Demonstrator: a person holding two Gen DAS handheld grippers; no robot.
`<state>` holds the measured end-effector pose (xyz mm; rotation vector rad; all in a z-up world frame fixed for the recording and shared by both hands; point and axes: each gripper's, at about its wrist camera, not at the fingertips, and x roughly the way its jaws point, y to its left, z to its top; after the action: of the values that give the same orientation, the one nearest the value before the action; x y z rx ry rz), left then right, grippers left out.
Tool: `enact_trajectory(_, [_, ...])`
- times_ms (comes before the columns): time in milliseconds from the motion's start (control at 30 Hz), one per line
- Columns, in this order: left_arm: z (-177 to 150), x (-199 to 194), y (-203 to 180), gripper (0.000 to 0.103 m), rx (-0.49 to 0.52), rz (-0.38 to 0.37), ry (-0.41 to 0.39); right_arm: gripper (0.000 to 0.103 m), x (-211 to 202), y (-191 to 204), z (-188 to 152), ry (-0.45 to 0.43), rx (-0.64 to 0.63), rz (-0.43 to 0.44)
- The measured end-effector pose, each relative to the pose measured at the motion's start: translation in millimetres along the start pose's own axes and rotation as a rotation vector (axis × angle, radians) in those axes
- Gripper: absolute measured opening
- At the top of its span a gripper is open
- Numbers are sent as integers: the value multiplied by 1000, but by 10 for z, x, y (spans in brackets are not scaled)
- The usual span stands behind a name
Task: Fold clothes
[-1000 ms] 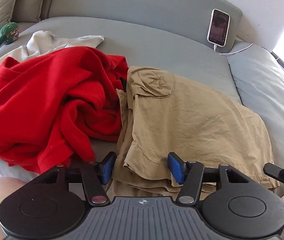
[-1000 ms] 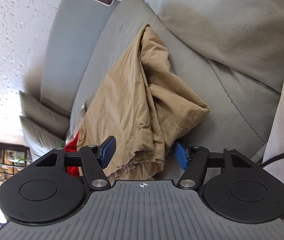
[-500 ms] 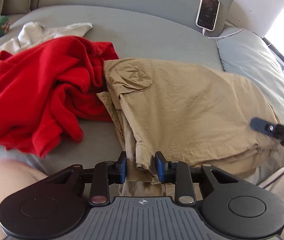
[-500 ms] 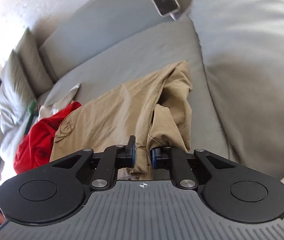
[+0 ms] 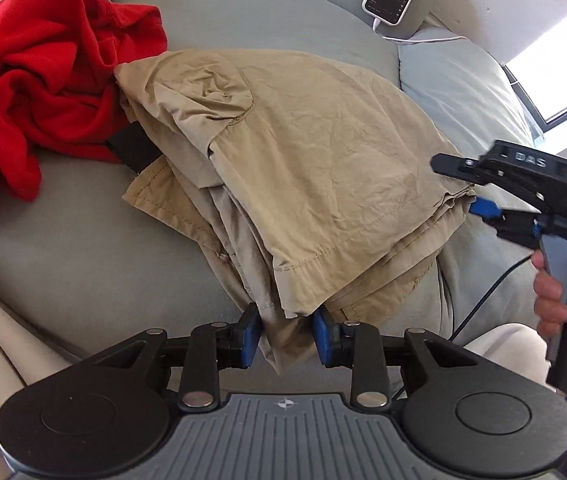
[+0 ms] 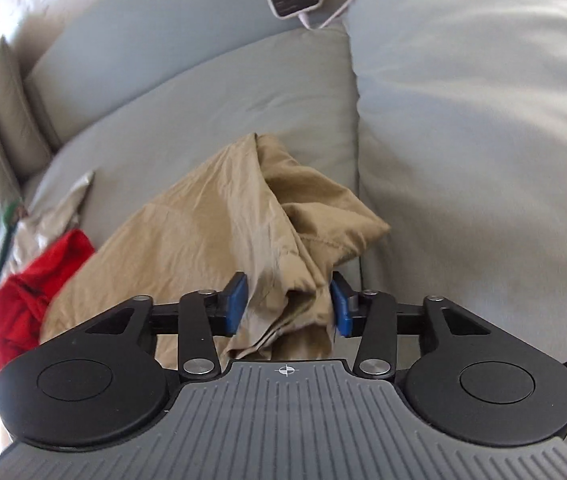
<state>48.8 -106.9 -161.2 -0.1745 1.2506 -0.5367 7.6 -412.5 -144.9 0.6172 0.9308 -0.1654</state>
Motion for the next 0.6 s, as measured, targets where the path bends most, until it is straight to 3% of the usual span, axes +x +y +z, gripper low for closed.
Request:
enact_trajectory(100, [-7, 0, -56, 30, 21, 17, -4, 58, -276, -211, -259, -4, 211, 120])
enact_trajectory(200, [-12, 3, -71, 30, 27, 20, -8, 58, -389, -289, -567, 36, 325, 225])
enact_trajectory(267, [-11, 4, -50, 30, 22, 16, -9, 58, -365, -291, -737, 46, 364, 247])
enact_trajectory(367, [-12, 6, -17, 30, 15, 10, -8, 58, -204, -319, -932, 56, 408, 212])
enact_trajectory(433, [-17, 5, -20, 30, 17, 8, -10, 59, -119, -390, -1083, 28, 505, 244])
enact_trajectory(500, [-33, 1, -29, 31, 19, 9, -11, 79, -88, -422, -1174, -27, 570, 310])
enact_trajectory(600, [-30, -5, -48, 31, 27, 16, -13, 84, 6, -341, -1139, -53, 543, 333])
